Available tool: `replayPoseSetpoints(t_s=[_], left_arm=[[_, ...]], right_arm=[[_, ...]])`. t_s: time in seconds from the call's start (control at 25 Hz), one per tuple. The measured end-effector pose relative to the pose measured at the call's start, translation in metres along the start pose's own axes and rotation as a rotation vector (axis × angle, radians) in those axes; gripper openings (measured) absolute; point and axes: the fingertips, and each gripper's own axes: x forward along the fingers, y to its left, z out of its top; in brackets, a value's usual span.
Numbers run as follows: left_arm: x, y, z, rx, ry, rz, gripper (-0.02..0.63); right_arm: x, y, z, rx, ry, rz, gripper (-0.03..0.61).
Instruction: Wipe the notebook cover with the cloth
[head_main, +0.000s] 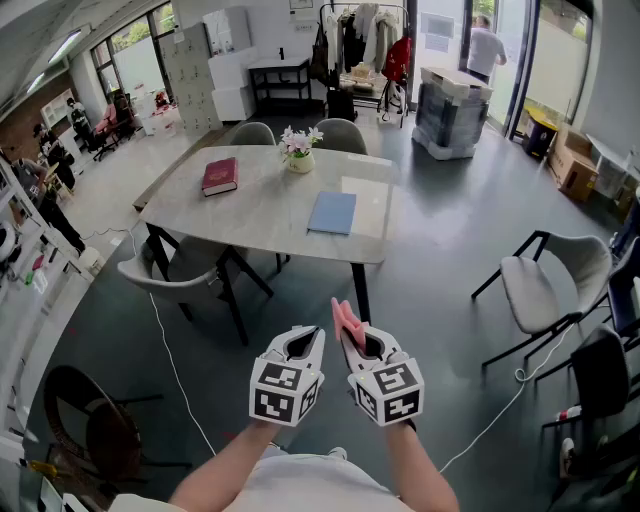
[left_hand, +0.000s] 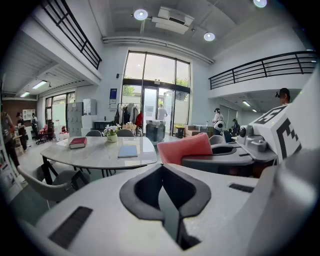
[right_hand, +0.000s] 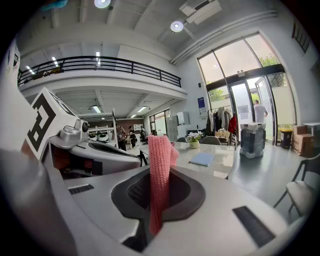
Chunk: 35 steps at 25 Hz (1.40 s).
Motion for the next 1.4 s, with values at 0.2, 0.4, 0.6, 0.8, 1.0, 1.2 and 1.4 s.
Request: replayPoseSetpoints(t_s=[0.2, 0.4, 0.6, 0.8, 1.0, 1.2, 1.4], left_arm=[[0.005, -0.013, -0.002, 0.008, 0.014, -0.006, 0.006], [0.005, -0.012, -0.004, 0.018, 0.027, -0.007, 0.006], [0.016, 0.000, -0.008, 0.005, 0.033, -0.021, 0.006], [0.037, 0.018, -0.007, -0.007, 0.038, -0.056, 0.006], [0.061, 0.049, 0.004, -0.005, 0.036, -0.089, 0.006], [0.089, 0.087, 0.016, -0.034, 0.033, -0.112, 0.006], [0.117, 0.119, 0.026, -0.042, 0.046, -0.155, 0.006]], right_arm=[[-0.007, -0.006, -0.003, -0.004, 0.006, 0.016, 0.015], [-0.006, -0.007, -0.004, 0.011, 0.005, 0.020, 0.015], [0.007, -0.008, -0.010, 0.020, 0.018, 0.012, 0.015], [0.029, -0.019, -0.012, 0.027, 0.041, -0.022, 0.015], [0.063, -0.032, -0.005, 0.036, 0.060, -0.063, 0.015], [0.102, -0.043, 0.001, 0.028, 0.095, -0.084, 0.015], [0.141, -0.057, 0.012, 0.033, 0.124, -0.122, 0.015]])
